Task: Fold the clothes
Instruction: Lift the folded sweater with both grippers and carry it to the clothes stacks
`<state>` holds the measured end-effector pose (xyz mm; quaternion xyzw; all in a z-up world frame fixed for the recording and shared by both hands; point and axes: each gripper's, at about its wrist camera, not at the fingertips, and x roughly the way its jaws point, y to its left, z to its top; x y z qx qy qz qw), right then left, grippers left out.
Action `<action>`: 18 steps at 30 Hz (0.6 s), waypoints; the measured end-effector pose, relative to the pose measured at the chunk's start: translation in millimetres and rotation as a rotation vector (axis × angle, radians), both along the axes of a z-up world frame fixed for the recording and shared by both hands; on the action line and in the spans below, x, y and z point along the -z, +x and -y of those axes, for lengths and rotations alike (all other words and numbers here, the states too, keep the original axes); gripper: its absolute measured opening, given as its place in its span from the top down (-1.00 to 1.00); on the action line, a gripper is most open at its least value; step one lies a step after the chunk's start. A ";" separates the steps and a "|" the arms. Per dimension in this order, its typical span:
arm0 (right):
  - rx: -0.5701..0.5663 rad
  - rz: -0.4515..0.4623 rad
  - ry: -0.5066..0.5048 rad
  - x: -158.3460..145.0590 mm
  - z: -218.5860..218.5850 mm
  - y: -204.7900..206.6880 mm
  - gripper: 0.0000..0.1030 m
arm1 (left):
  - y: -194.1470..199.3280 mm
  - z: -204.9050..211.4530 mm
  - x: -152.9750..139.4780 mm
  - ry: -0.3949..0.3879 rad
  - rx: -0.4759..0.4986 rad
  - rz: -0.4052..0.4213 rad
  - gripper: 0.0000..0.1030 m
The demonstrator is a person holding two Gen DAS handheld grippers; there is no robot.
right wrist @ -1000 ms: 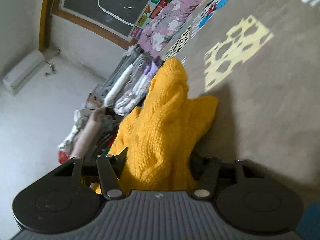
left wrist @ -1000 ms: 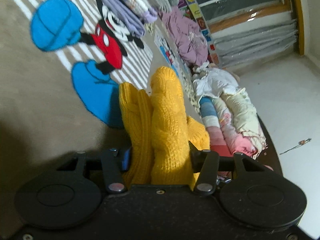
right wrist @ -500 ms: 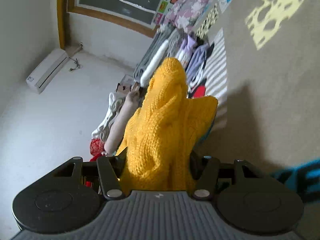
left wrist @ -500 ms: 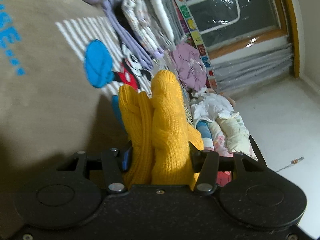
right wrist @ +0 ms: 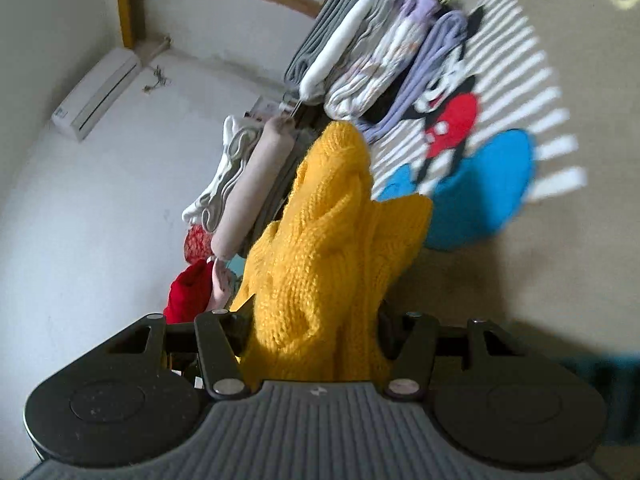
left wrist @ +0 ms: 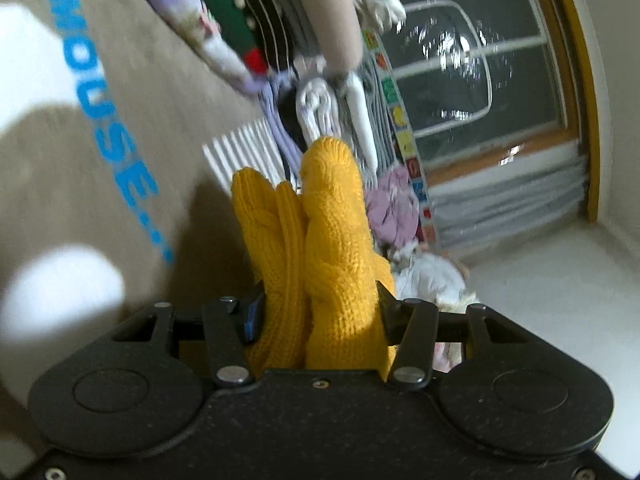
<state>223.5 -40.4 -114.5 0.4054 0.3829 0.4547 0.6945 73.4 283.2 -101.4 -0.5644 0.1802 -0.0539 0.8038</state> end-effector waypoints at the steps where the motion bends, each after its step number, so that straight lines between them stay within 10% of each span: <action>1: -0.008 0.002 0.001 -2.4 -7.7 4.4 -0.10 | 1.6 -6.9 0.1 -0.007 -0.011 0.009 0.03; 18: -0.120 0.006 0.056 -3.9 -125.9 100.0 -0.09 | 40.1 -96.2 18.1 -0.013 -0.213 0.069 0.03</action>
